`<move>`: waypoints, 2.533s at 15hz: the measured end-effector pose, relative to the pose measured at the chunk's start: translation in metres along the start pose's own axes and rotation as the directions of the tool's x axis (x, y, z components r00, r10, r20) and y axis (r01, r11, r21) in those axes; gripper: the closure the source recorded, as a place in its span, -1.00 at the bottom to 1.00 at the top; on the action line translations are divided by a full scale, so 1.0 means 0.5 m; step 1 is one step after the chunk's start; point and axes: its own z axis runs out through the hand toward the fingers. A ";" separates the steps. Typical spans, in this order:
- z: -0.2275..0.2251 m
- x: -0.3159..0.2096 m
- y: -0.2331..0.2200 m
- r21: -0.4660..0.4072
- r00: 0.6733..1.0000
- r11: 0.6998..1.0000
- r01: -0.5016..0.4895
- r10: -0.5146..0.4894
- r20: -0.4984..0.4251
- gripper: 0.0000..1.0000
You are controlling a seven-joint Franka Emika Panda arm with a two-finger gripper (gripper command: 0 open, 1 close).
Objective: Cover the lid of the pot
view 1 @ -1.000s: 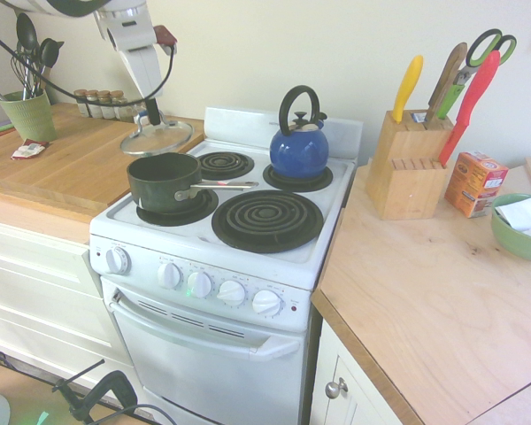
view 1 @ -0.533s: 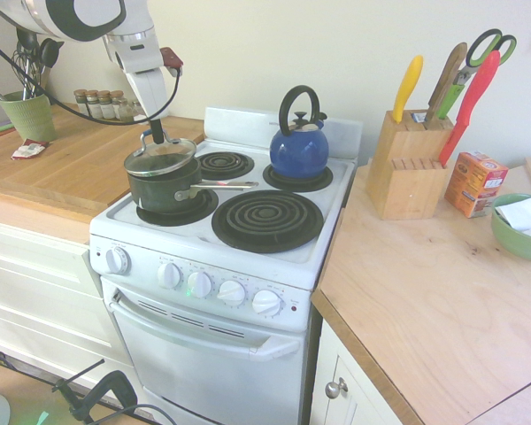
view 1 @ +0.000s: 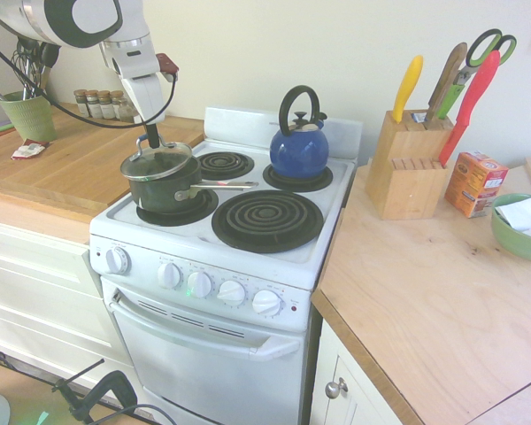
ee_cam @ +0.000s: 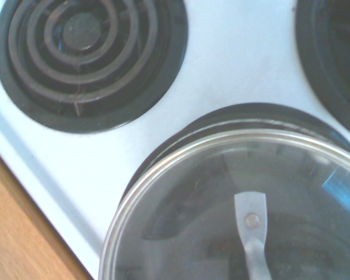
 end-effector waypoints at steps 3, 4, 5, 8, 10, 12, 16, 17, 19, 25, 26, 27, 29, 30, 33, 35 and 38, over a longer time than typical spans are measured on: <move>0.007 0.001 -0.008 0.011 1.000 1.000 -0.002 0.002 -0.001 1.00; -0.003 0.002 -0.014 0.022 1.000 1.000 -0.002 0.002 -0.004 1.00; -0.016 0.003 -0.021 0.035 1.000 0.999 -0.002 0.002 -0.006 1.00; -0.035 0.007 -0.033 0.053 1.000 0.999 -0.003 0.003 -0.010 1.00; -0.026 0.013 -0.034 0.044 1.000 0.999 -0.008 0.009 -0.009 1.00; -0.007 0.028 -0.033 0.026 1.000 0.999 -0.021 0.021 -0.007 1.00; 0.015 0.047 -0.030 0.009 1.000 1.000 -0.025 0.025 -0.005 1.00; 0.015 0.047 -0.030 0.010 1.000 1.000 -0.022 0.022 -0.005 1.00; 0.010 0.044 -0.028 0.013 1.000 1.000 -0.015 0.015 -0.006 1.00; -0.006 0.028 -0.012 0.014 1.000 1.000 -0.001 0.001 -0.002 1.00; 0.001 0.028 -0.009 0.010 1.000 1.000 -0.002 0.002 -0.001 1.00; 0.006 0.028 -0.007 0.009 1.000 1.000 -0.002 0.002 -0.002 1.00; 0.009 0.028 -0.007 0.012 1.000 1.000 -0.002 0.002 -0.003 1.00; 0.009 0.028 -0.008 0.014 1.000 1.000 -0.002 0.002 -0.003 1.00; 0.015 0.027 -0.009 0.009 1.000 1.000 0.002 -0.002 -0.006 1.00; 0.029 0.020 -0.014 0.000 1.000 1.000 0.013 -0.013 -0.009 1.00; 0.046 0.016 -0.020 -0.012 1.000 1.000 0.023 -0.023 -0.013 1.00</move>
